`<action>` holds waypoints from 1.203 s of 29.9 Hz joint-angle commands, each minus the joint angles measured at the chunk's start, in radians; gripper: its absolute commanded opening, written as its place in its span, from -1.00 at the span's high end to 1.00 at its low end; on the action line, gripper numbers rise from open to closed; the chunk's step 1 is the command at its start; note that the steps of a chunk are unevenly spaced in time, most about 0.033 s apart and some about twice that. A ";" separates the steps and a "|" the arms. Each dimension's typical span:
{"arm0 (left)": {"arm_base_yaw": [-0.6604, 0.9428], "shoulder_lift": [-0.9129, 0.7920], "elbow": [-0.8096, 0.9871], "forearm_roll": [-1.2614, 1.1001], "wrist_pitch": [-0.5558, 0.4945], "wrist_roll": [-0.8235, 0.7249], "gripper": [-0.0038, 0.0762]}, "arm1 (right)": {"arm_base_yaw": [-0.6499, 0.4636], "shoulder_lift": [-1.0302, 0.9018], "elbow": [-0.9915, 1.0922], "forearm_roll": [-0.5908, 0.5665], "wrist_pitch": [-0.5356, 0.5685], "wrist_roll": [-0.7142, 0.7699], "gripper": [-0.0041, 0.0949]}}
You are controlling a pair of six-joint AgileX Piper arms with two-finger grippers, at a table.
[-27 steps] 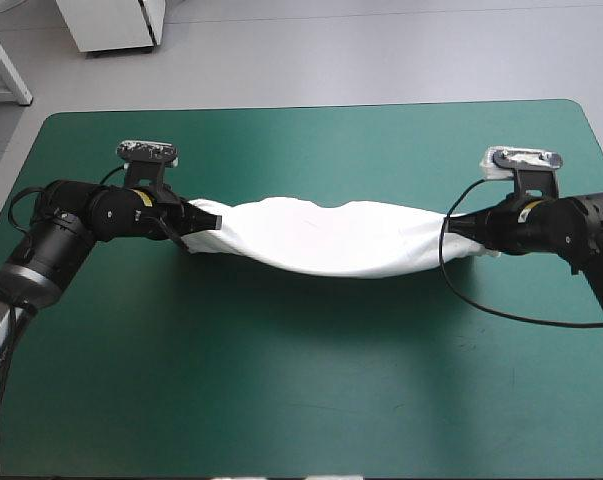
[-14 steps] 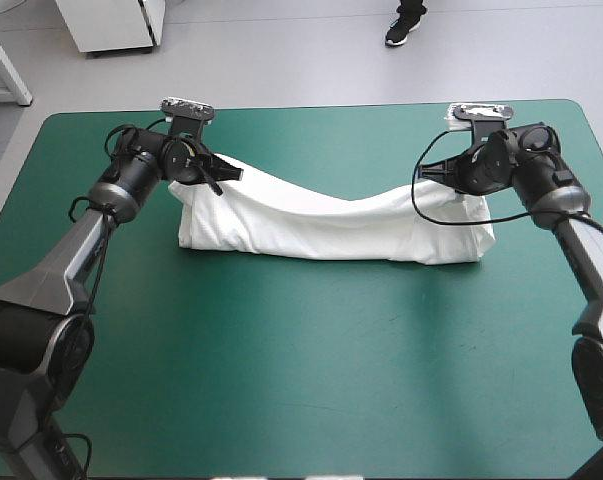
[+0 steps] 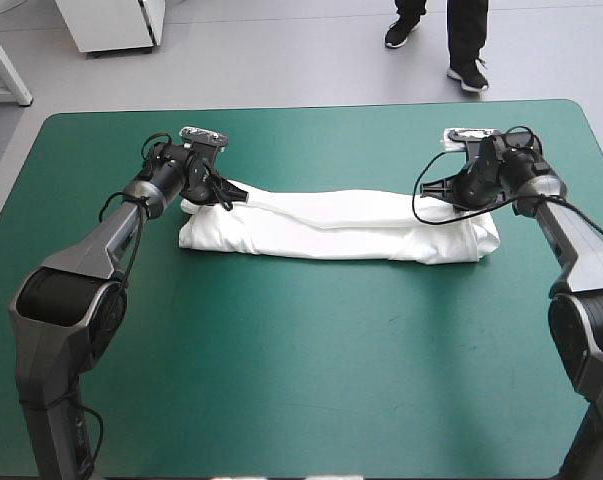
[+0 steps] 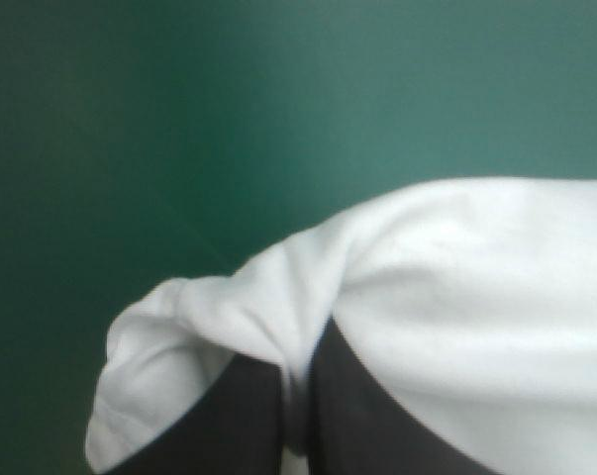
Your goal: Fold the cloth
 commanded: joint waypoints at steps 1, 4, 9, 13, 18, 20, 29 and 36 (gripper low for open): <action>0.001 -0.060 -0.037 0.000 -0.060 0.012 0.81 | -0.010 -0.052 -0.033 0.071 -0.025 -0.072 0.45; 0.001 -0.060 -0.056 -0.010 -0.010 0.012 0.50 | -0.010 -0.052 -0.033 0.115 0.001 -0.072 0.03; 0.001 -0.060 -0.138 -0.008 0.181 0.012 -0.11 | -0.010 -0.063 -0.033 0.114 0.054 -0.048 -0.14; 0.001 -0.062 -0.229 -0.001 0.283 0.012 -0.20 | -0.010 -0.101 -0.033 0.088 0.062 -0.048 -0.11; -0.007 -0.073 -0.317 -0.050 0.328 0.070 0.36 | -0.010 -0.157 -0.033 0.007 0.127 -0.048 -0.11; -0.016 -0.080 -0.337 -0.092 0.335 0.105 0.94 | -0.010 -0.172 -0.033 -0.008 0.143 -0.037 -0.11; -0.156 -0.113 -0.354 -0.287 0.328 0.219 0.96 | -0.018 -0.241 -0.033 -0.019 0.162 -0.014 -0.11; -0.294 -0.095 -0.354 -0.307 0.184 0.254 0.96 | -0.018 -0.271 -0.033 -0.033 0.206 -0.012 -0.11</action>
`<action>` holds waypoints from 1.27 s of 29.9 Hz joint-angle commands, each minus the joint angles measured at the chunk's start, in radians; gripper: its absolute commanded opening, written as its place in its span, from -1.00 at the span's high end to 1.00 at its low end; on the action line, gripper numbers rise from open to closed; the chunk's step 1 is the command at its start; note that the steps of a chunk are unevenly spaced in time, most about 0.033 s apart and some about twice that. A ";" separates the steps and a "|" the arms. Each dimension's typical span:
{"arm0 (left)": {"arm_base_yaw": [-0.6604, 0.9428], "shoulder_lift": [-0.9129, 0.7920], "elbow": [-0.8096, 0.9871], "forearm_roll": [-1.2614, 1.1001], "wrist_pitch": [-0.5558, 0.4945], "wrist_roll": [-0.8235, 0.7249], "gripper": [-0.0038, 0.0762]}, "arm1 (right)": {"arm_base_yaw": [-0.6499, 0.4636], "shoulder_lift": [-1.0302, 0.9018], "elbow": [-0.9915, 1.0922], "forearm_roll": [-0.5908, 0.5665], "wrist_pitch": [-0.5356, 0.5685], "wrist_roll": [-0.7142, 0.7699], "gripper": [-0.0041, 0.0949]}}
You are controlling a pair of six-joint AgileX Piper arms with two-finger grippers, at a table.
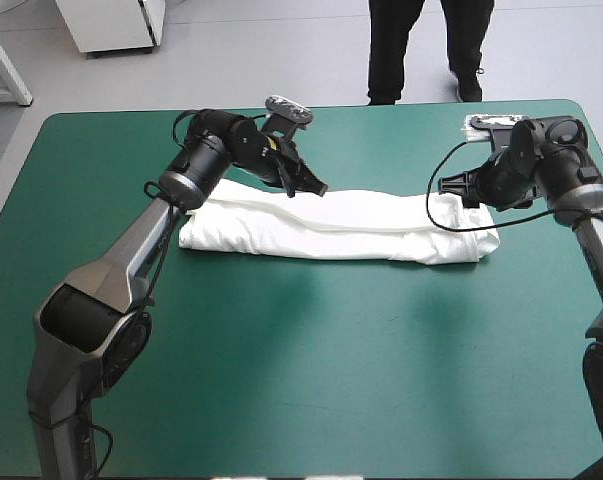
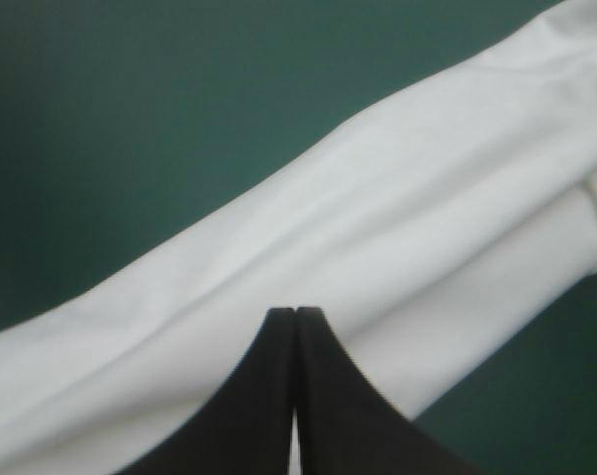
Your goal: Fold the cloth
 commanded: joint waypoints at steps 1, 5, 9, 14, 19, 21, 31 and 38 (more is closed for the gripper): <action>-0.063 -0.038 -0.031 -0.021 -0.117 0.018 0.96 | -0.009 -0.062 -0.031 -0.017 -0.002 -0.001 -0.11; -0.087 0.008 -0.031 -0.024 -0.121 0.023 0.96 | -0.009 -0.072 -0.031 -0.017 -0.004 -0.001 -0.11; -0.093 0.056 -0.031 -0.029 -0.117 0.023 0.96 | -0.009 -0.076 -0.031 -0.017 -0.006 -0.001 -0.10; -0.093 0.102 -0.031 -0.029 -0.134 0.023 0.96 | -0.009 -0.076 -0.031 -0.017 -0.006 -0.001 0.04; -0.093 0.151 -0.031 -0.033 -0.141 0.023 0.96 | -0.011 -0.076 -0.031 -0.017 -0.006 0.008 0.12; -0.093 0.171 -0.031 -0.040 -0.134 0.023 0.96 | -0.011 -0.078 -0.031 -0.010 -0.006 0.008 0.12; -0.093 0.194 -0.031 -0.089 -0.126 0.023 0.96 | -0.238 -0.085 -0.029 0.376 -0.001 -0.157 0.11; -0.093 0.194 -0.031 -0.113 -0.126 0.023 0.96 | -0.361 -0.049 -0.020 0.512 -0.011 -0.293 -0.24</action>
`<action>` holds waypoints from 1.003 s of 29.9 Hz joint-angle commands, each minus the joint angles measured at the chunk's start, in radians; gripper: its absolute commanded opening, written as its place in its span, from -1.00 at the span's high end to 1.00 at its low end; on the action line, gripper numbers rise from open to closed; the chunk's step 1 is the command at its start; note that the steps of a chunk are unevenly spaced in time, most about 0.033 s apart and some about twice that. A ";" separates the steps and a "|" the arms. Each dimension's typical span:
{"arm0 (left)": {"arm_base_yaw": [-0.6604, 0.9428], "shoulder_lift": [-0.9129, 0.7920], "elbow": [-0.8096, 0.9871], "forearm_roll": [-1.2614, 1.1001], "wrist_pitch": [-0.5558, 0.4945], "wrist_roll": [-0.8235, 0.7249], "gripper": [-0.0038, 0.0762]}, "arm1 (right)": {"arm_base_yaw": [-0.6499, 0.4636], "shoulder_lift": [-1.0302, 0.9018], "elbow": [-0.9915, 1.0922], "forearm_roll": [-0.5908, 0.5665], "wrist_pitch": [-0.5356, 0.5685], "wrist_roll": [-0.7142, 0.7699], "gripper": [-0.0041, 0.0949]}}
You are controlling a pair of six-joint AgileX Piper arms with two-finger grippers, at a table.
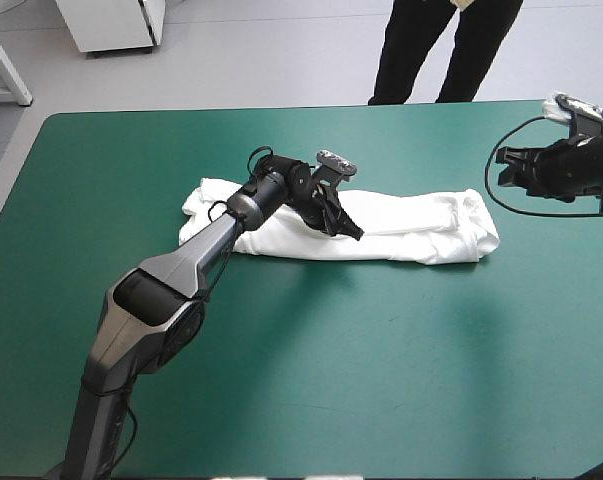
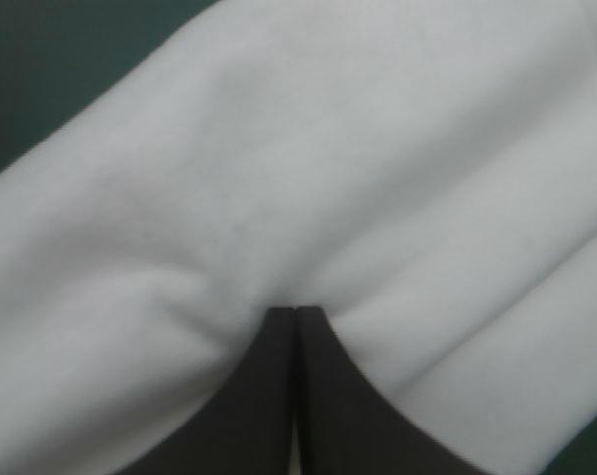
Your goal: Fold the cloth
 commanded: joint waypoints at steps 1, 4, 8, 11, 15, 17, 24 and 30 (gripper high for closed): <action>-0.006 -0.062 -0.029 -0.050 -0.024 -0.003 0.96 | -0.024 -0.005 -0.021 0.048 -0.022 -0.043 -0.26; -0.006 -0.062 -0.029 -0.056 -0.024 -0.001 0.96 | -0.019 0.047 -0.021 0.075 -0.001 -0.050 -0.29; -0.006 -0.062 -0.029 -0.057 -0.022 0.000 0.96 | -0.019 0.120 -0.021 0.113 0.018 -0.073 -0.29; -0.006 -0.062 -0.029 -0.057 -0.024 0.000 0.96 | -0.008 0.152 -0.021 0.111 0.012 -0.075 -0.29; -0.006 -0.062 -0.029 -0.057 -0.028 0.000 0.96 | 0.030 0.193 -0.021 0.096 0.007 -0.085 -0.29; -0.006 -0.062 -0.029 -0.057 -0.026 0.000 0.96 | 0.055 0.216 -0.021 0.087 0.001 -0.085 -0.29; -0.006 -0.062 -0.029 -0.059 -0.013 0.000 0.96 | 0.099 0.268 -0.020 0.006 -0.013 -0.058 -0.28; -0.006 -0.062 -0.029 -0.060 -0.018 0.000 0.96 | 0.099 0.295 -0.020 -0.041 -0.016 -0.020 -0.28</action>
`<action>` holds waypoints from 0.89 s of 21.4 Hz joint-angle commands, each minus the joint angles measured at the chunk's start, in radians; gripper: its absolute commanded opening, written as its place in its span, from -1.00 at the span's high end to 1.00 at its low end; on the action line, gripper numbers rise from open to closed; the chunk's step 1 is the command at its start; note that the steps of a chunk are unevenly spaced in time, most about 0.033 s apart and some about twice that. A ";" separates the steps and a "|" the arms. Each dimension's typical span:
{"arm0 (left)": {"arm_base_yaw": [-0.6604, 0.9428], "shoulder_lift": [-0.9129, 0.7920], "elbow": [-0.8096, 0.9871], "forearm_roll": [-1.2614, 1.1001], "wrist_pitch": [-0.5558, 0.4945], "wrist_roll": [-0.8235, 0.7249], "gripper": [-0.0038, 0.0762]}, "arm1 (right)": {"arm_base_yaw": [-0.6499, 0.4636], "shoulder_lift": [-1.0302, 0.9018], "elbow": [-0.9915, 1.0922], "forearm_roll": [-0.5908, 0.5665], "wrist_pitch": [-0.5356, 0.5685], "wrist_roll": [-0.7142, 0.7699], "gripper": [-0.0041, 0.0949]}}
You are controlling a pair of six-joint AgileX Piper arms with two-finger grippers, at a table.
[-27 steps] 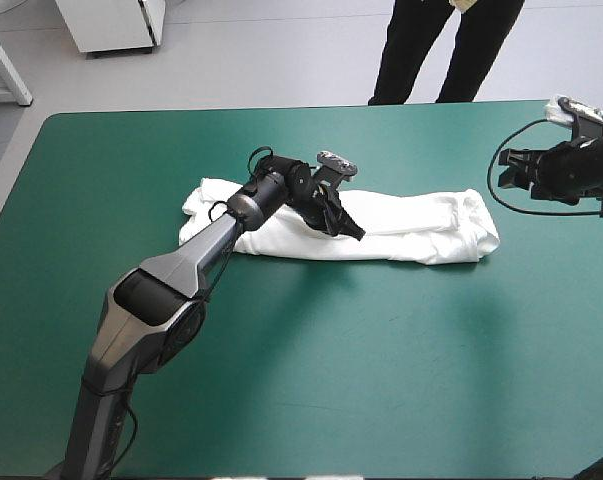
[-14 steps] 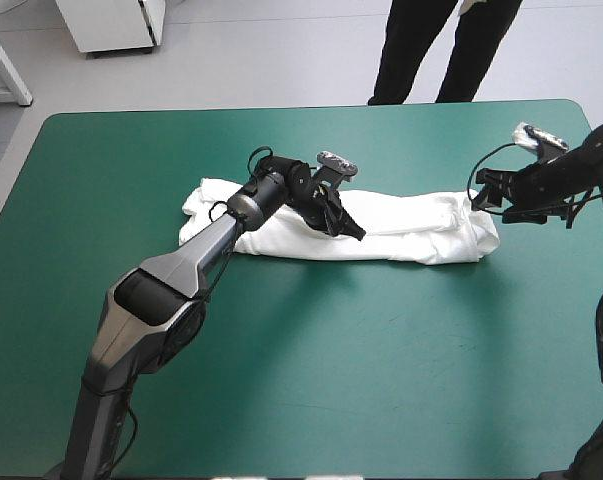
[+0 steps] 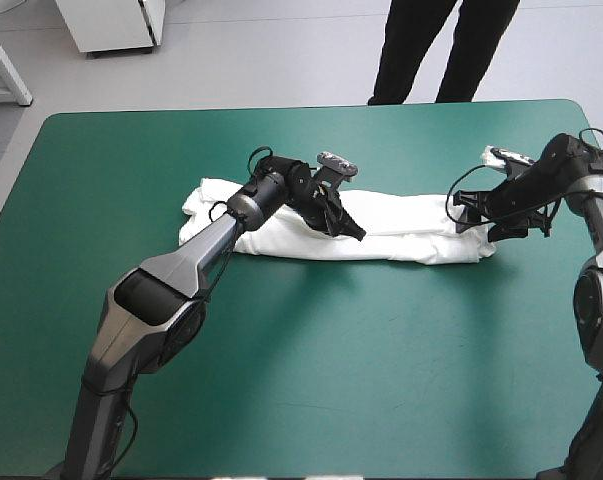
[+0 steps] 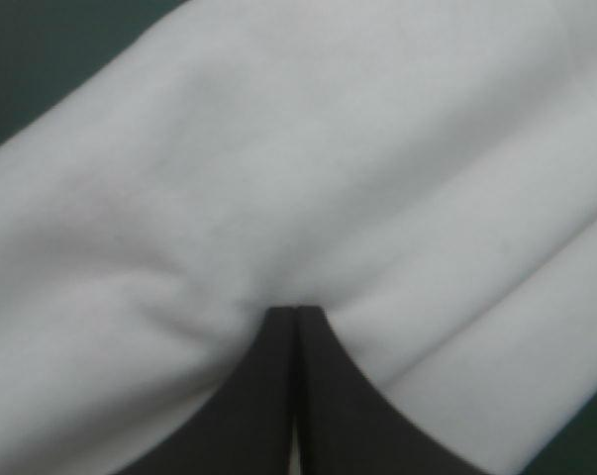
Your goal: Fold the cloth
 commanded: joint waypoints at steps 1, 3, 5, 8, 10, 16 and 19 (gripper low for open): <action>-0.006 -0.065 -0.029 -0.029 -0.026 -0.002 0.96 | -0.002 -0.034 -0.021 0.022 -0.008 0.004 -0.28; -0.006 -0.065 -0.029 -0.029 -0.035 -0.002 0.96 | 0.008 -0.015 -0.021 0.024 -0.008 0.002 -0.26; -0.006 -0.065 -0.029 -0.029 -0.035 -0.002 0.96 | 0.022 0.002 -0.001 0.031 -0.006 0.002 -0.26; -0.006 -0.065 -0.029 -0.029 -0.035 -0.002 0.96 | 0.080 0.006 0.132 0.035 -0.036 -0.013 -0.18; -0.006 -0.065 -0.029 -0.029 -0.035 -0.002 0.96 | 0.113 0.006 0.191 0.038 -0.040 -0.029 0.27; -0.006 -0.065 -0.029 -0.026 -0.032 -0.002 0.96 | 0.158 -0.016 0.202 0.096 -0.046 -0.071 0.95; -0.006 -0.065 -0.029 -0.026 -0.032 -0.002 0.96 | 0.157 -0.048 0.179 0.097 -0.044 -0.073 0.95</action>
